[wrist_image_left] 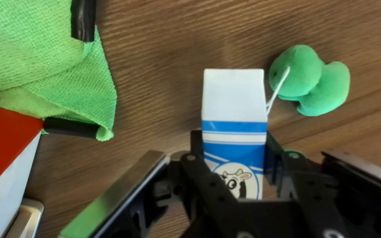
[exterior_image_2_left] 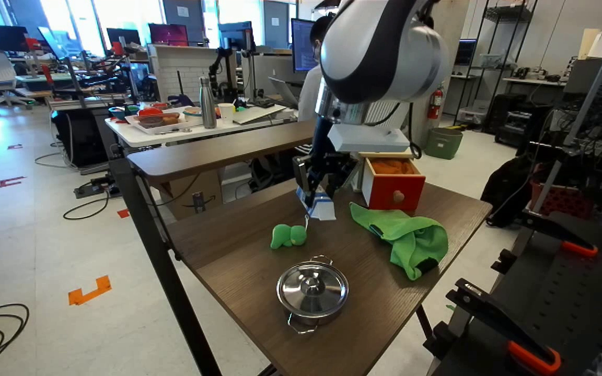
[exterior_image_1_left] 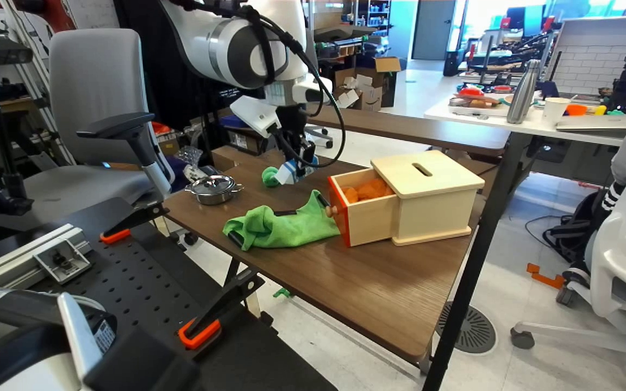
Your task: Move the blue and white paper ball to the left
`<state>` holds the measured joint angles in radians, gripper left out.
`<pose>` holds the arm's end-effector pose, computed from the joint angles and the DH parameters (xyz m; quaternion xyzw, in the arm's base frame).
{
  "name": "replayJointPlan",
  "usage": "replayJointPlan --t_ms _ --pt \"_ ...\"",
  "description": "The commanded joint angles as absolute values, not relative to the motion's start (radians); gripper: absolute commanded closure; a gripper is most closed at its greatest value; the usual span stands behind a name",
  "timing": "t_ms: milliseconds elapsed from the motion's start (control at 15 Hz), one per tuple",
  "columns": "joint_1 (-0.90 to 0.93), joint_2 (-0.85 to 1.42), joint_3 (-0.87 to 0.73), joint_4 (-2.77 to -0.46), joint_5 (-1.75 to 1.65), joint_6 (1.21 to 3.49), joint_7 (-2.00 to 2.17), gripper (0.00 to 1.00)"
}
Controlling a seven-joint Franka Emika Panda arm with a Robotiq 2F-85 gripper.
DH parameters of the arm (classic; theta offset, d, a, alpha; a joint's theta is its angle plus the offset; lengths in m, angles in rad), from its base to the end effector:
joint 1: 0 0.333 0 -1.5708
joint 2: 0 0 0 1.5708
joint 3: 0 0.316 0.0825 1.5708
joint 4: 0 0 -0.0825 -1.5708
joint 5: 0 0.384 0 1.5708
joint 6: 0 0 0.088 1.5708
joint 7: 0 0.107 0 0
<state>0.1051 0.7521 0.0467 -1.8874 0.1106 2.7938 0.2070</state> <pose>0.6301 0.0900 0.1184 -0.9927 0.0853 -0.0686 0.0513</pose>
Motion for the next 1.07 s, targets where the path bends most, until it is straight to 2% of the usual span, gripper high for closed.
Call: replayJointPlan --t_ms 0,267,333,467,733,1000 --pt "0.118 0.839 0.024 -1.768 0.101 2.719 0.208 0.82" --pt "0.122 0.881 0.010 -1.700 0.101 2.646 0.222 0.80" --pt "0.121 0.882 0.009 -1.691 0.101 2.629 0.223 0.32" --pt "0.120 0.879 0.007 -1.681 0.102 2.611 0.225 0.31" --pt "0.112 0.843 0.009 -1.717 0.107 2.629 0.217 0.03" --pt "0.093 0.715 0.022 -1.877 0.119 2.712 0.194 0.00"
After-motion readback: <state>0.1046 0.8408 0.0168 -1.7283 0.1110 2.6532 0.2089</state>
